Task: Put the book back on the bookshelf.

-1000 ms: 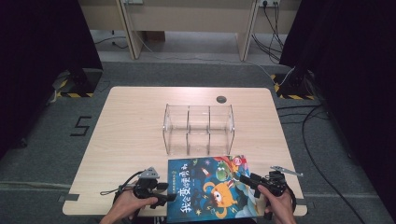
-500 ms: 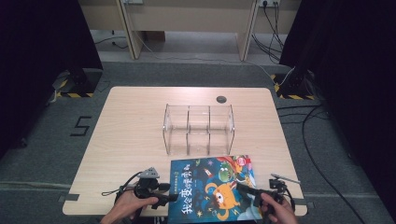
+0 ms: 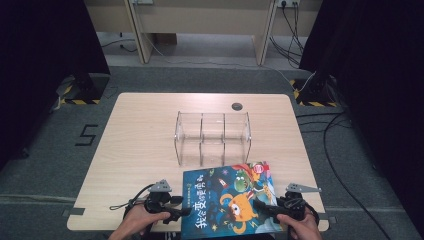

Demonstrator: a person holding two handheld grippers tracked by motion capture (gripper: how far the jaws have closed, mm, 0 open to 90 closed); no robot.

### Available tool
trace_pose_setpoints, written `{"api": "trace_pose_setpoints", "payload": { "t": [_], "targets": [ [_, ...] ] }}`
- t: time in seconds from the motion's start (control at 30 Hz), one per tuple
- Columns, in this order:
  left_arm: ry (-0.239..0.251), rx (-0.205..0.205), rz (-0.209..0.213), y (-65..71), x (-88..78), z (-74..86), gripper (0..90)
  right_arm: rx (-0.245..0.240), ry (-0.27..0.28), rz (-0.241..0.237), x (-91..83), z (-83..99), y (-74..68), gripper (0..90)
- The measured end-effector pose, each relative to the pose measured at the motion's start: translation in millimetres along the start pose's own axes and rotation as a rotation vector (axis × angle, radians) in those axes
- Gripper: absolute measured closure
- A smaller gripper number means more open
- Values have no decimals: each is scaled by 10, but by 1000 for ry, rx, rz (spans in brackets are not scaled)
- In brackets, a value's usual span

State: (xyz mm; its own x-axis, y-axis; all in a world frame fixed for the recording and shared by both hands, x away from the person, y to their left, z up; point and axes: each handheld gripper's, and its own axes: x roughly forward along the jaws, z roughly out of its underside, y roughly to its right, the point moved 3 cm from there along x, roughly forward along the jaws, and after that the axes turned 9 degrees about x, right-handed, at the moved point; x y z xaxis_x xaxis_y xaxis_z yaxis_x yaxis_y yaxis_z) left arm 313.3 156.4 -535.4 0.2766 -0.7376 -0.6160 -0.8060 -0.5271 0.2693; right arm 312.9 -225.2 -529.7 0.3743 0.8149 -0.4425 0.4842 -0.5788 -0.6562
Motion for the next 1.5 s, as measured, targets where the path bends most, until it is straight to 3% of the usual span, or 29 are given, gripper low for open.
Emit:
{"api": "trace_pose_setpoints", "payload": {
  "t": [0.17, 0.4, 0.43, 0.53, 0.73, 0.9, 0.97, 1.13, 1.33, 1.4, 1.5],
  "targets": [
    [15, 13, -20, 2, 16, -1, 341, -22, 8, 3, -6, 2, -12, 463],
    [15, 9, -25, -3, 16, -5, 321, -111, 44, 14, -88, -3, -96, 462],
    [16, 9, -26, -1, 19, -6, 310, -143, 53, 15, -97, -15, -122, 462],
    [19, 11, -29, -6, 25, -10, 310, -147, 56, 17, -107, -15, -141, 461],
    [22, -5, -14, 5, 67, -43, 273, -241, 84, 15, -167, -52, -173, 460],
    [24, 2, -2, 38, 136, -87, 268, -225, 83, 15, -175, -42, -149, 459],
    [17, -1, 6, 45, 162, -114, 221, -246, 89, 14, -188, -50, -173, 458],
    [13, -3, 20, 54, 201, -150, 210, -259, 96, 14, -212, -48, -178, 458],
    [-2, 8, 19, 58, 219, -181, 221, -232, 97, 22, -214, -46, -125, 447],
    [-12, 17, 14, 54, 221, -191, 246, -174, 74, 46, -196, -20, -68, 429],
    [-15, 24, 10, 57, 223, -197, 255, -143, 57, 59, -184, -4, -33, 420]
  ]
}}
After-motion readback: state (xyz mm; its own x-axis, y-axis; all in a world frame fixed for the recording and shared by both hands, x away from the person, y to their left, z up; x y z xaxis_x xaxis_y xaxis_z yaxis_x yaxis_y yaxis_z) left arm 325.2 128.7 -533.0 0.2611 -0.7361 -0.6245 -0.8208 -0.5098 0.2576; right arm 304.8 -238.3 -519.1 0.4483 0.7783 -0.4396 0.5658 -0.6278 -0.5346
